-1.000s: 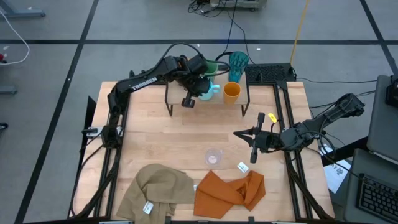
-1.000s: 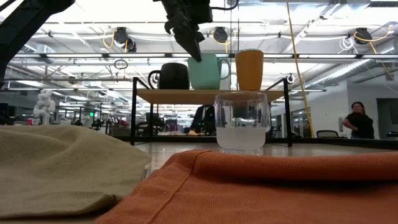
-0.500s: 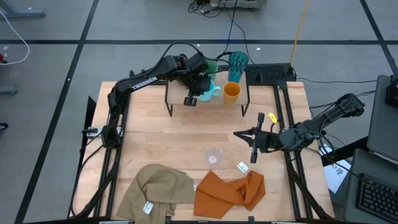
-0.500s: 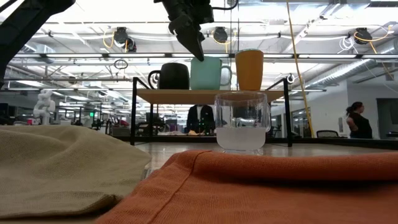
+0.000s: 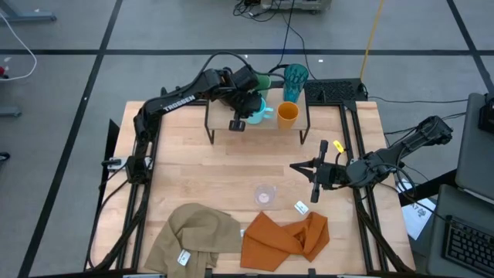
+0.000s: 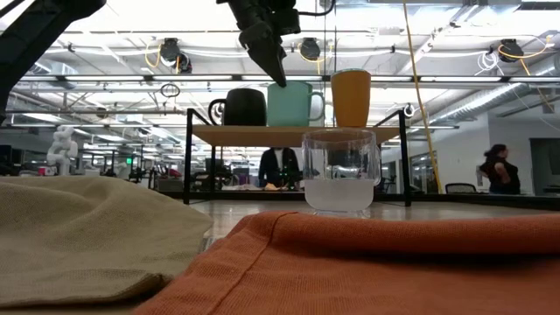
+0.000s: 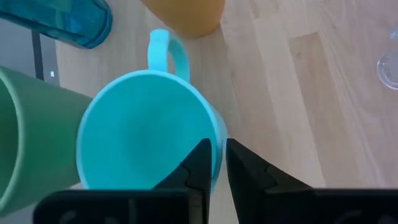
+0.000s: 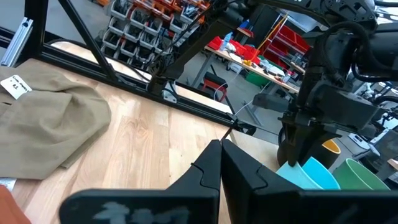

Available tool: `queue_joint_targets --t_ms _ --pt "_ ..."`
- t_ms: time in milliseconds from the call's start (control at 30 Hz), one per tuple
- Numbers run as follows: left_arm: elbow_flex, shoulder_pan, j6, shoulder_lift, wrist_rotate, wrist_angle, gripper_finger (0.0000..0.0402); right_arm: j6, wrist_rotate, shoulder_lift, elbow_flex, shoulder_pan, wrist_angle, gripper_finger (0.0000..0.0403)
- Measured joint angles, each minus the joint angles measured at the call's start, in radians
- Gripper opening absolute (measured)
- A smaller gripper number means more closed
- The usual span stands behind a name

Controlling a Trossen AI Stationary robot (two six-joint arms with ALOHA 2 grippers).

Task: Stack small to large cups/mugs on shelf
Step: Put the light blue mug on the shelf, then put the transparent mug on the shelf

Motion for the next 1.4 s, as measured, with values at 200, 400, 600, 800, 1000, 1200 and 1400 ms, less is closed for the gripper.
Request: queue_joint_targets --t_ms 200,400,600,800,1000,1200,1400 --pt "0.000 -0.013 0.000 0.000 -0.032 -0.008 0.0051 -0.002 0.000 0.000 0.000 0.000 0.000 0.0000" --pt "0.000 -0.015 -0.006 -0.011 -0.016 0.000 0.0052 0.002 0.000 0.000 0.000 0.000 0.001 0.0000" --pt "0.000 -0.015 -0.022 -0.013 -0.024 0.001 0.0084 0.005 0.000 0.000 0.000 0.000 -0.004 0.0000" --pt "0.000 -0.015 -0.040 -0.013 -0.033 0.009 0.0164 0.005 0.000 0.000 0.000 0.000 -0.013 0.0000" --pt "0.000 -0.044 -0.049 -0.043 -0.061 -0.019 0.0214 0.005 0.000 0.000 0.000 0.000 -0.013 0.0000" --pt "0.027 -0.114 -0.158 -0.178 -0.104 -0.131 0.0205 0.002 0.000 0.000 0.000 0.000 -0.013 0.0000" --pt "0.031 -0.243 -0.359 -0.421 -0.175 -0.234 0.0189 -0.008 0.000 0.000 0.000 0.000 0.002 0.0000"
